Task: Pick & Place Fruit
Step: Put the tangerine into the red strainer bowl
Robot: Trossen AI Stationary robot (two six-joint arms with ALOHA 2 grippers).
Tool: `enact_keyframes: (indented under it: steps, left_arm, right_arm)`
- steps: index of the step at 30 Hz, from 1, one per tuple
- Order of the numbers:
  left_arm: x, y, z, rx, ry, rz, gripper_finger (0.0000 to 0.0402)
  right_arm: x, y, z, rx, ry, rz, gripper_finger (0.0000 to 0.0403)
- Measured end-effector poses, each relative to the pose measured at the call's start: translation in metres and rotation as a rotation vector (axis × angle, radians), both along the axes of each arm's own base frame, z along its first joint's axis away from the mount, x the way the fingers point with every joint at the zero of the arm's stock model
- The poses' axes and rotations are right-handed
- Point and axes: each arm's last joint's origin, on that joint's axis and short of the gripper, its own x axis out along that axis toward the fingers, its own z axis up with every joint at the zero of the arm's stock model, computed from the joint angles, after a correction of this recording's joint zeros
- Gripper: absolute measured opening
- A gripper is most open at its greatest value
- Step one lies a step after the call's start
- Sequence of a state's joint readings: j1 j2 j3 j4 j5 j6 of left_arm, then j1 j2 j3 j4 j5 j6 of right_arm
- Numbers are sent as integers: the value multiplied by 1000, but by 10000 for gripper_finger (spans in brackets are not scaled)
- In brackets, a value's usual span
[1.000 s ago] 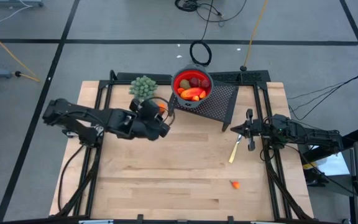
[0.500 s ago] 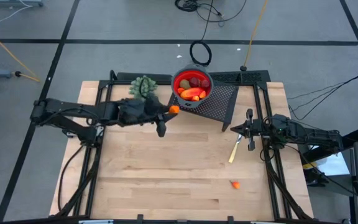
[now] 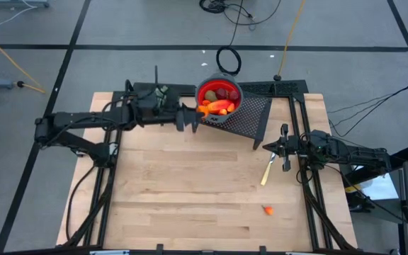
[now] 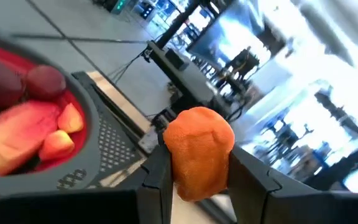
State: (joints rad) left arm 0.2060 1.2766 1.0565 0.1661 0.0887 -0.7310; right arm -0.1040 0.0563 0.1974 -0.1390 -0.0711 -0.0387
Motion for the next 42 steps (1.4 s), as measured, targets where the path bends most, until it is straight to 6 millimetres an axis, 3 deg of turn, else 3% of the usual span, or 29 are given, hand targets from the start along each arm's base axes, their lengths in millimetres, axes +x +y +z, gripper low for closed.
enact_keyframes:
  steps: [10, 21, 25, 30, 35, 39, 42]
  left_arm:
    - [-4, 18, 1, -387, -67, 57, 108]
    - [-4, 19, 4, -418, -97, 30, 108]
    - [-4, 16, 3, -212, -54, -36, 108]
    - [-1, 5, 1, 168, 1, -116, 108]
    - [1, -3, 1, 513, 40, -68, 108]
    - [1, -4, 0, 683, 78, -57, 108]
    - [0, -1, -2, 715, 122, -4, 108]
  right_arm:
    - [0, 0, 0, 0, 0, 0, 0]
    - [0, 0, 0, 0, 0, 0, 0]
    - [0, 0, 0, 0, 0, 0, 0]
    - [0, 0, 0, 0, 0, 0, 0]
    - [0, 0, 0, 0, 0, 0, 0]
    - [0, 0, 0, 0, 0, 0, 0]
    - [0, 0, 0, 0, 0, 0, 0]
